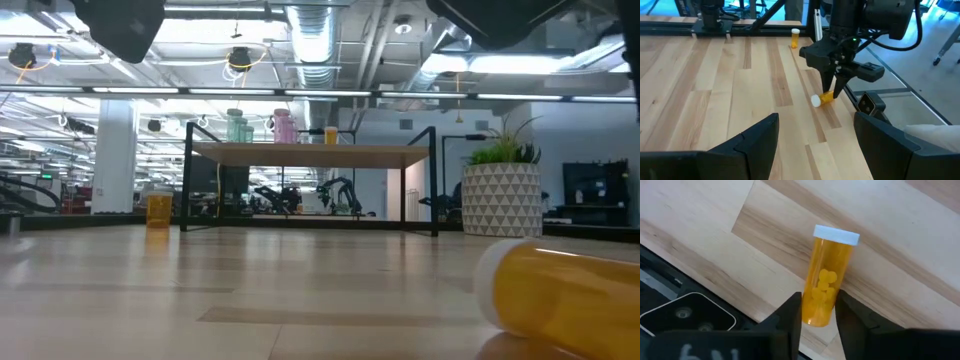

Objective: Pick and place medicine bottles onto shelf by color
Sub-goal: Put the left small orange pill bottle on the shelf aligned with the other small orange pill bottle

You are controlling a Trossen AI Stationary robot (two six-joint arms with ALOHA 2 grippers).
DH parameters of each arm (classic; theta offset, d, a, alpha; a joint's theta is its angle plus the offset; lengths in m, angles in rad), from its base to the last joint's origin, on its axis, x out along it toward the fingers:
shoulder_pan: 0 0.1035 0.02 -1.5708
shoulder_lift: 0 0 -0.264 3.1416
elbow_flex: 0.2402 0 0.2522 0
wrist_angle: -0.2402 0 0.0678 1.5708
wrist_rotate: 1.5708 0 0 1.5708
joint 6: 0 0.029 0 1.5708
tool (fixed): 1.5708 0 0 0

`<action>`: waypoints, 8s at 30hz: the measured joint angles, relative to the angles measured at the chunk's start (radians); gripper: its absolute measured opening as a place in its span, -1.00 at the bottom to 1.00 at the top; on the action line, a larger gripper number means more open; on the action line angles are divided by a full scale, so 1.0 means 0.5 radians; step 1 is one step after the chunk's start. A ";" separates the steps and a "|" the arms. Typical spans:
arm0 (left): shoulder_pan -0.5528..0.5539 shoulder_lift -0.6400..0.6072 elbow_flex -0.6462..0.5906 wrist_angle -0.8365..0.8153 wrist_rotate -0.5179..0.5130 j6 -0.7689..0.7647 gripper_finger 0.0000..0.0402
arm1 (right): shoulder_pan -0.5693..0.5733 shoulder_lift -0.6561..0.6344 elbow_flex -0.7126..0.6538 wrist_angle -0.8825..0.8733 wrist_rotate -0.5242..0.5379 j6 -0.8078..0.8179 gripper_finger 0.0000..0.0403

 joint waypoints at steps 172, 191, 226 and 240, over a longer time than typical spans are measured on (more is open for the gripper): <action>2.018 1.220 2.589 -2.420 0.682 1.371 -0.41 | -0.736 -1.868 -2.651 3.475 0.284 -3.222 -0.15; 2.164 1.491 2.841 -2.481 0.663 1.492 -0.41 | -0.738 -1.886 -2.653 3.385 0.311 -3.297 -0.18; 2.279 1.591 2.805 -2.436 0.833 1.560 -0.41 | -0.778 -1.876 -2.652 3.238 0.270 -3.235 -0.21; 2.284 1.591 2.806 -2.421 0.830 1.548 -0.17 | -0.790 -1.876 -2.652 3.230 0.269 -3.234 -0.22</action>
